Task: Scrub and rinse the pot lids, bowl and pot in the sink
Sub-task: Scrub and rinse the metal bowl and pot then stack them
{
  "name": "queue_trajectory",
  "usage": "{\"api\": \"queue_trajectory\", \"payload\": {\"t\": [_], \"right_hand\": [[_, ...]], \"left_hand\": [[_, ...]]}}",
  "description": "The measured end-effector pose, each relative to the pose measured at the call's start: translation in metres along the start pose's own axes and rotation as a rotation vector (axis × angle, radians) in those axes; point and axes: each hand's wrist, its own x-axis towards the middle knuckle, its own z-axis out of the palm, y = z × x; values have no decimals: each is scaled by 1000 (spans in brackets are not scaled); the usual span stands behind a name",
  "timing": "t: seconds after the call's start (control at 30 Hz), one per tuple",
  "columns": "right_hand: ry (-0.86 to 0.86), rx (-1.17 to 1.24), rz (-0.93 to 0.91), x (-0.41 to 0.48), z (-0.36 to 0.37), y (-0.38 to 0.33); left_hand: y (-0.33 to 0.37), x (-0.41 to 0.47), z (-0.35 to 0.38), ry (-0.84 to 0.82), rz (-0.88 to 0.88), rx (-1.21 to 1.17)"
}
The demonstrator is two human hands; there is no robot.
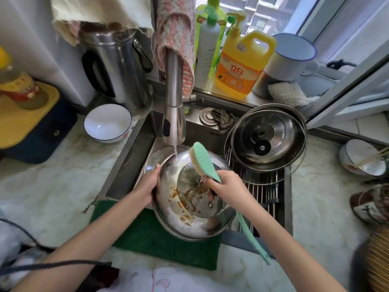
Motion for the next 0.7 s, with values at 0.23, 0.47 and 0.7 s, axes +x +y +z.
{"api": "queue_trajectory", "payload": {"t": [0.23,0.47,0.7], "right_hand": [[206,-451,49,36,-28,-22],[-63,-669,-122,74,10,-63],[79,-722,25,100,-10,-58]], "left_hand": [[-4,1,-10,5,-29,-30],[-1,-6,-4,38,25,-35],[-3,-7,-10,61,63,-24]]}}
